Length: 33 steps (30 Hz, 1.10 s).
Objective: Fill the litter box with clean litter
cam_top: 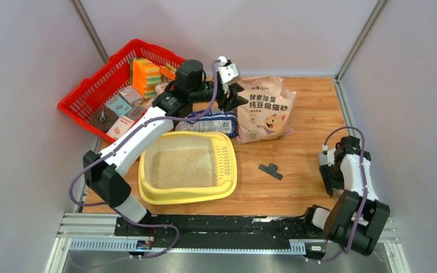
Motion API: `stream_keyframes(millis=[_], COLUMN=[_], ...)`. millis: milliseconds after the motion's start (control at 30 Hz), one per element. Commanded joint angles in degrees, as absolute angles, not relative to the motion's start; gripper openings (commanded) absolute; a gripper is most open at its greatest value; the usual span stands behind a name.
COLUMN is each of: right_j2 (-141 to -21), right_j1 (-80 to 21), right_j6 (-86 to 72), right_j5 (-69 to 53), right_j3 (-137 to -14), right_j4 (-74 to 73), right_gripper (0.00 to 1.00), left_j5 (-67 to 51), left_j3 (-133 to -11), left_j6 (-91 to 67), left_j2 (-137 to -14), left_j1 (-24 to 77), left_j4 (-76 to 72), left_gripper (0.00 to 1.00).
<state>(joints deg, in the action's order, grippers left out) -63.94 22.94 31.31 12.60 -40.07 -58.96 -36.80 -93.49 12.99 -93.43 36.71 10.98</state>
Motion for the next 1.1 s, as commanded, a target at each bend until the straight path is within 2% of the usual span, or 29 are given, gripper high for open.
stream_keyframes(millis=[0,100,200,367,533,600,633,700,833,1000,1067], right_j2=[-70.1,-72.4,-72.9,-70.2,-58.0,-55.5,-53.1,-50.6,-48.5,-53.9,-56.5], right_j1=[24.2,24.3,24.3,24.3,24.2,24.2,23.8,22.9,15.1,-2.8,-6.9], right_j6=[33.9,32.8,32.7,34.2,35.4,38.9,40.1,43.3,46.0,52.1,55.3], right_j5=[8.8,6.6,6.9,9.3,7.0,-2.0,-4.5,-11.4,-18.4,-17.4,-17.4], right_j3=[-40.3,-41.7,-42.3,-44.6,-57.3,-63.4,-68.0,-71.1,-76.1,-79.4,-81.0], right_j4=[-54.8,-54.8,-54.8,-60.3,-70.6,-77.2,-79.3,-79.5,-73.1,-62.5,-59.2], right_gripper=[0.61,0.50,0.26,0.00,0.00,0.00,0.00,0.00,0.00,0.00,0.00], left_j5=[-37.7,-38.2,-37.4,-38.6,-40.9,-41.2,-41.6,-42.4,-42.5,-40.2,-38.6], left_j3=[-90.6,-87.2,-83.4,-79.1,-77.3,-77.2,-77.1,-77.5,-83.1,-92.3,-98.2], left_j6=[14.9,18.4,20.4,20.3,18.8,17.8,16.6,15.4,12.4,14.9,14.1], left_j2=[-84.5,-80.3,-76.6,-72.4,-68.6,-67.7,-67.2,-66.7,-67.8,-71.8,-73.5], left_j1=[37.1,37.0,37.0,37.0,37.1,37.1,37.0,37.1,37.2,37.1,37.1], left_j4=[11.4,12.3,12.0,11.9,12.7,13.4,13.7,14.5,20.3,32.4,35.8], left_gripper=[0.55,0.55,0.55,0.55,0.55,0.56,0.61,0.63,0.64,0.64,0.66])
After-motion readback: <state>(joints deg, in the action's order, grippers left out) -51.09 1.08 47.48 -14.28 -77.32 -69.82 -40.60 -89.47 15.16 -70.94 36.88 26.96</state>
